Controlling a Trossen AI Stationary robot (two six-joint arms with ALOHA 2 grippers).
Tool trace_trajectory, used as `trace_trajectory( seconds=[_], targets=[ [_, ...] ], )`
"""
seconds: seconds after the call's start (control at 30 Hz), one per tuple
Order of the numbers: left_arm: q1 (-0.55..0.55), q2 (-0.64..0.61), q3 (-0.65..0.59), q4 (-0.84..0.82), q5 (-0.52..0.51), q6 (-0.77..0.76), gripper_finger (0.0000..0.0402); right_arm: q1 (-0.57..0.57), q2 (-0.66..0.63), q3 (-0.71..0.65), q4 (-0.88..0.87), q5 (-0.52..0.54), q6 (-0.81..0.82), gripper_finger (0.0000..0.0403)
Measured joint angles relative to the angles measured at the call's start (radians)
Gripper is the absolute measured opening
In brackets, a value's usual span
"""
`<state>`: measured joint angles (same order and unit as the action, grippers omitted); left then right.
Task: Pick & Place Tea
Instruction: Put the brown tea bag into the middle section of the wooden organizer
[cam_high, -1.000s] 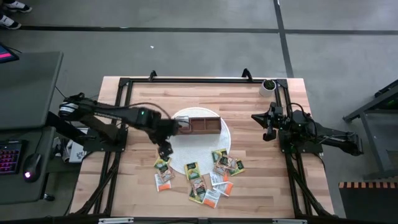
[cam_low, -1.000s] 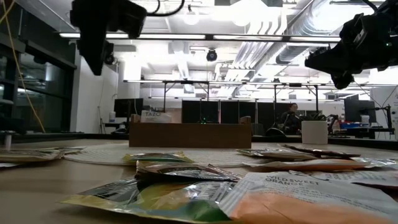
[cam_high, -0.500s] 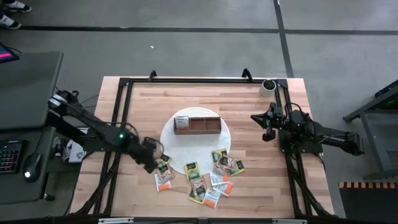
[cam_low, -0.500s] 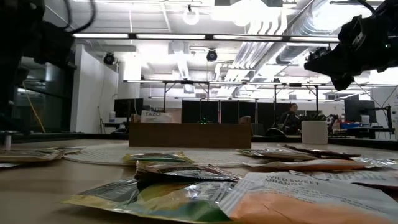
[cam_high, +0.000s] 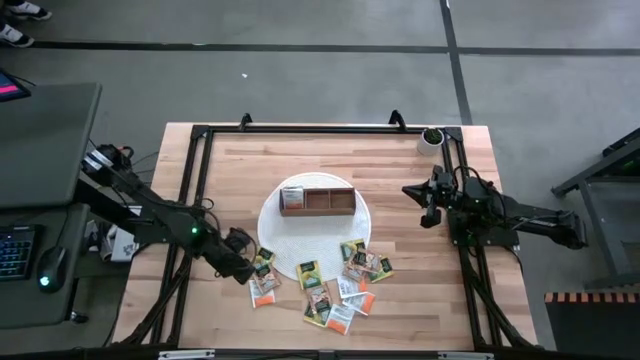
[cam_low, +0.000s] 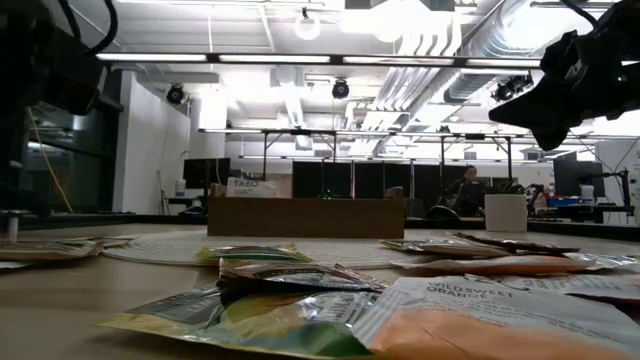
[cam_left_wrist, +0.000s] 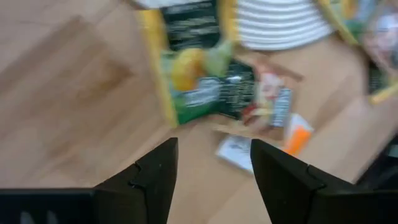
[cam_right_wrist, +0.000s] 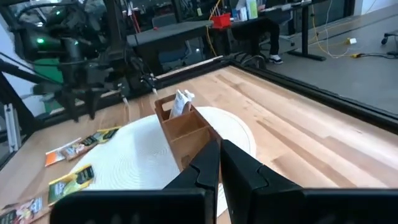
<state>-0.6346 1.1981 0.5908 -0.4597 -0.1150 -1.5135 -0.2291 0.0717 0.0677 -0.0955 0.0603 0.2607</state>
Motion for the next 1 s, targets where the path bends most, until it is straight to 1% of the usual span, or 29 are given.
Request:
trace_trajectory(
  seconds=[0.1,0.17,0.3,0.5,0.57,0.63,0.7,1.0],
  targets=[
    [0.0,0.044,-0.002,0.031,0.003,-0.002,0.02,0.0,0.007,0.0,-0.002,-0.001,0.0,0.0012],
    [0.0,0.077,0.003,0.096,0.015,-0.004,0.02,0.0,0.009,0.0,0.001,0.001,0.0,0.0012],
    [0.0,0.121,0.002,0.137,0.019,-0.015,0.02,0.0,0.015,0.0,0.001,0.0,0.0,0.0012],
    [0.007,0.168,0.007,0.141,0.019,-0.035,0.02,0.0,0.031,0.001,0.002,-0.004,0.0,0.0012],
    [0.01,0.185,0.009,0.167,0.027,-0.036,0.02,0.0,0.039,0.0,0.002,-0.003,0.0,0.0012],
    [0.021,0.183,0.007,0.161,0.027,-0.036,0.02,0.0,0.047,0.0,-0.004,-0.004,0.0,0.0012],
    [0.023,0.193,0.01,0.187,0.027,-0.035,0.02,0.0,0.051,0.0,-0.004,-0.004,0.0,0.0012],
    [0.047,0.193,0.008,0.178,0.026,-0.029,0.02,0.0,0.071,0.0,-0.004,-0.006,0.0,0.0012]
  ],
)
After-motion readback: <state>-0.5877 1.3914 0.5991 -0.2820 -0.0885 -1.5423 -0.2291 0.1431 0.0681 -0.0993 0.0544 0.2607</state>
